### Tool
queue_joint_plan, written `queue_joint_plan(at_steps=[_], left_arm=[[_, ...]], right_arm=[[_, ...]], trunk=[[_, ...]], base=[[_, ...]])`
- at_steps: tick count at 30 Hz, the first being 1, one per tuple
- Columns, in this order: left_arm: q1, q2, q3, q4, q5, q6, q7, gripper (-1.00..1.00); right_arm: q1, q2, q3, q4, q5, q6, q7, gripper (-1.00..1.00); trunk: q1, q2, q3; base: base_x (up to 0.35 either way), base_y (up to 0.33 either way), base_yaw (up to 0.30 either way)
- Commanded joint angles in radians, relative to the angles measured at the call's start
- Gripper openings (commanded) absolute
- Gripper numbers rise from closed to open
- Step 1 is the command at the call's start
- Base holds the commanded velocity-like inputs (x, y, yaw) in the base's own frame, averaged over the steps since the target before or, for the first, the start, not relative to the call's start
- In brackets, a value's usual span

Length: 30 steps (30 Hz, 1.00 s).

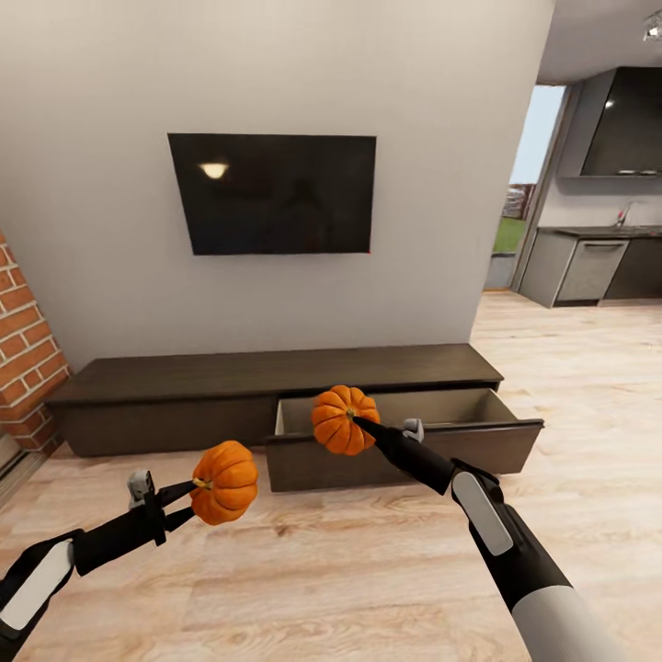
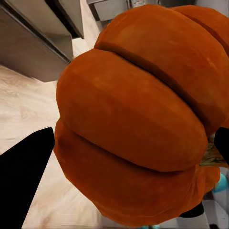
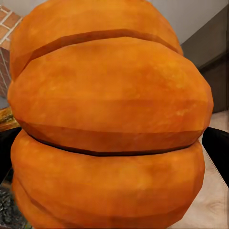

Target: Place each of the two pumpkins and all three candles from the living room inside a cabinet in the living room (use any cabinet), then make sure every cabinet is closed, and position the cauldron so it is next to a table in the living room.

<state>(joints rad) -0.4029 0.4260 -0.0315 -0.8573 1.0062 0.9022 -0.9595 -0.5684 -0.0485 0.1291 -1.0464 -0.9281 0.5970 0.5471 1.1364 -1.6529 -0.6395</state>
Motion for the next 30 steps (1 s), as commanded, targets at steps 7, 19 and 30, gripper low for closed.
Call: queue_joint_plan(at_steps=[7,19,30], left_arm=[[-0.001,-0.005,-0.003,0.0,0.003,0.004,0.002,-1.0],[-0.001,-0.009,-0.003,0.0,0.003,0.003,0.002,-1.0],[-0.001,-0.014,-0.001,-0.017,0.004,0.003,0.001,-1.0]], right_arm=[[-0.001,0.0,0.001,0.0,-0.006,0.004,-0.001,-1.0],[-0.001,0.001,0.001,0.0,-0.006,0.004,-0.001,-1.0],[-0.001,0.0,0.001,0.0,-0.006,0.004,-0.001,-1.0]], trunk=[[-0.027,0.049,0.029],[-0.073,0.133,0.081],[-0.092,0.168,0.108]], base=[[0.0,0.0,-0.208],[0.0,0.0,-0.208],[0.003,0.0,-0.174]])
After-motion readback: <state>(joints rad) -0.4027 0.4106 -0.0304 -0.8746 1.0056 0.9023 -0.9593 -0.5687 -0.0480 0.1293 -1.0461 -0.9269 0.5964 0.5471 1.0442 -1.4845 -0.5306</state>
